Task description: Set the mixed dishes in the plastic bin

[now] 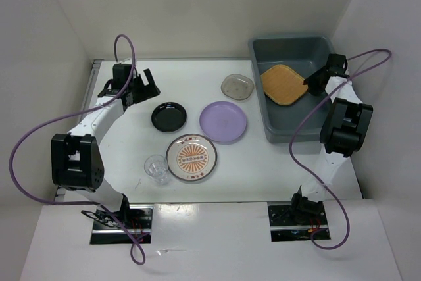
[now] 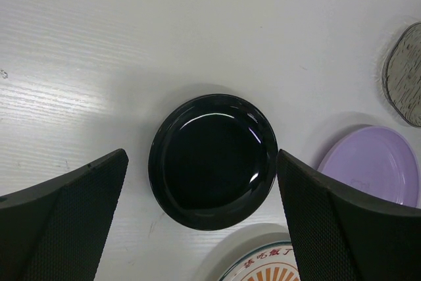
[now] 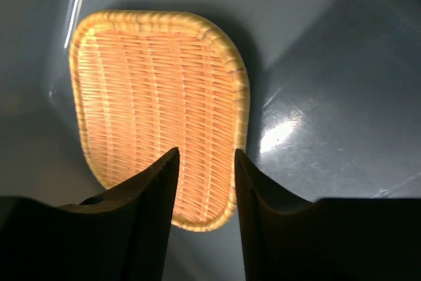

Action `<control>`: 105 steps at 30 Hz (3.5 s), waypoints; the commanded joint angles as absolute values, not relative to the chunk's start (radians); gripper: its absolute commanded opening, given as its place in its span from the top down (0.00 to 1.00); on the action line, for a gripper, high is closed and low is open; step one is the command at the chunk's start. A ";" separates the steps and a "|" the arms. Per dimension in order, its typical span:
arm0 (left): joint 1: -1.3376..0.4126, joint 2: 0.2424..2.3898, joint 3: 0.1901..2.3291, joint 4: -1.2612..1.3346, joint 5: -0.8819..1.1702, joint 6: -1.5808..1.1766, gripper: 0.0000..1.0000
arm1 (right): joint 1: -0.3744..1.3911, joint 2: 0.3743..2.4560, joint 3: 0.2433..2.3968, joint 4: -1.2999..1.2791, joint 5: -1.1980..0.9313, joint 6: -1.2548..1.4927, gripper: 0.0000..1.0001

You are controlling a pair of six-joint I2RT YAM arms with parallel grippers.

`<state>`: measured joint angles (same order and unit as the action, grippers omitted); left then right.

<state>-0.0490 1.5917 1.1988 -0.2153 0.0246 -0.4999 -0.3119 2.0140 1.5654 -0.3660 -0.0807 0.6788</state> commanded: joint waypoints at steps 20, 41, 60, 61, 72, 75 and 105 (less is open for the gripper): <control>-0.287 1.778 1.357 -0.129 0.345 -0.347 0.14 | 0.167 1.482 1.530 -0.416 -0.014 0.503 0.18; -0.479 2.103 1.584 -0.219 0.004 -0.310 0.51 | 0.210 1.273 1.378 -0.509 -0.011 0.494 0.18; -0.479 2.082 1.658 -0.337 0.172 -0.301 1.00 | 0.210 1.264 1.378 -0.518 0.029 0.494 0.18; -0.479 2.065 1.672 -0.359 0.172 -0.292 1.00 | 0.210 1.264 1.378 -0.518 0.041 0.494 0.18; -0.358 1.812 1.759 -0.405 0.328 -0.345 1.00 | 0.210 1.362 1.342 -0.497 -0.064 0.434 0.18; -0.347 1.812 1.787 -0.420 0.354 -0.359 1.00 | 0.210 1.399 1.333 -0.497 -0.097 0.423 0.32; -0.347 1.873 1.697 -0.443 0.302 -0.365 1.00 | 0.302 1.482 1.419 -0.449 -0.109 0.413 0.42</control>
